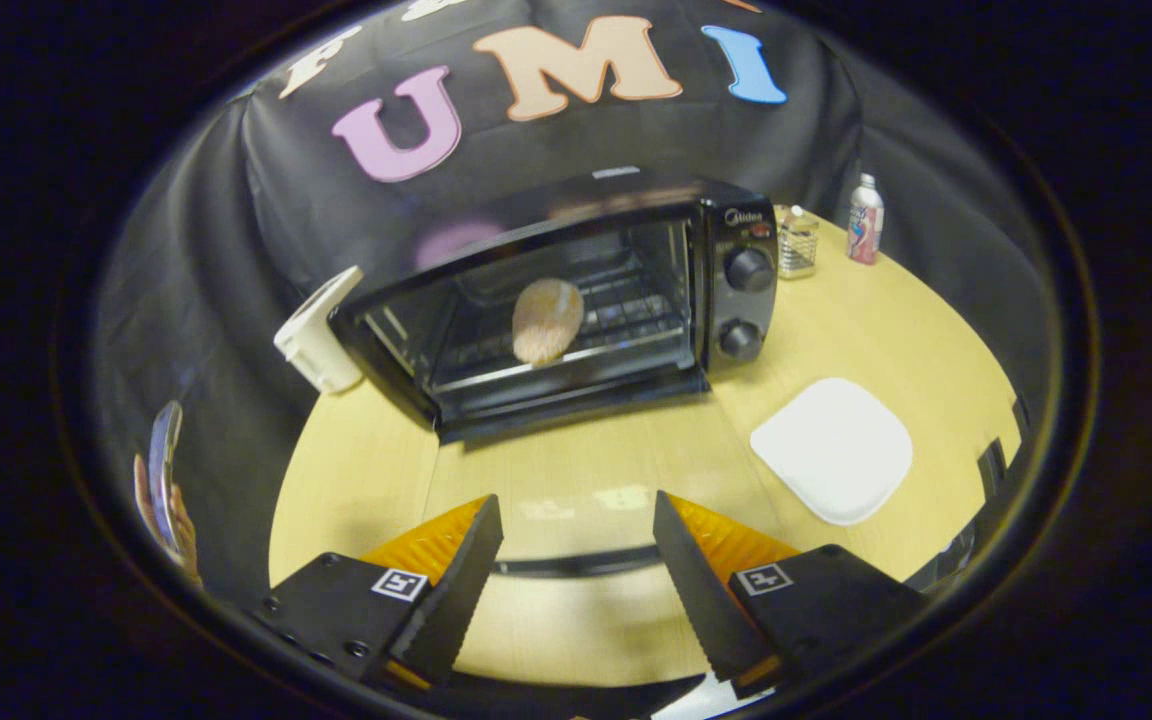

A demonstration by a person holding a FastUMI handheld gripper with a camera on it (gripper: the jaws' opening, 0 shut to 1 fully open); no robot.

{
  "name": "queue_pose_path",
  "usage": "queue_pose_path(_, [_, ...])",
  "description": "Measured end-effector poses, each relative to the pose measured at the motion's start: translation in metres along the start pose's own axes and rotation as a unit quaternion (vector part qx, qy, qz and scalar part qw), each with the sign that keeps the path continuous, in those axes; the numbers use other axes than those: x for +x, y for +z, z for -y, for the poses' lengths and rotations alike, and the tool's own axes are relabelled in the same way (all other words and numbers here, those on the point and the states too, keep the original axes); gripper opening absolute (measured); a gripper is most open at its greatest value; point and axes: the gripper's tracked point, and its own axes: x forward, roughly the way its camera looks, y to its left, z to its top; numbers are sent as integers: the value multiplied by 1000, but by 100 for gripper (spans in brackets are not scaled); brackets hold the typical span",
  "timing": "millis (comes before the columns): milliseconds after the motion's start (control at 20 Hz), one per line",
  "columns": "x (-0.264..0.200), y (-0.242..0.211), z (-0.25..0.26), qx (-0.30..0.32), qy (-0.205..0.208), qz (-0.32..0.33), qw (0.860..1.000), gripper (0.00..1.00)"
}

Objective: Open the toaster oven, put the food inside, and close the toaster oven door.

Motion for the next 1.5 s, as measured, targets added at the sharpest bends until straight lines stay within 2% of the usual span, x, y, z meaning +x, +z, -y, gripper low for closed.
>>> queue_pose_path(250, [4, -52, 8, -29, -14, -70, 997, 96])
queue_pose_path(600, [31, -77, 18, -58, -28, -117, 991, 96])
queue_pose_path(1000, [49, -75, 12, -64, -26, -131, 989, 95])
queue_pose_path(1200, [41, -67, 9, -66, -29, -127, 989, 96])
queue_pose_path(1500, [14, -30, -1, -63, -29, -87, 994, 96])
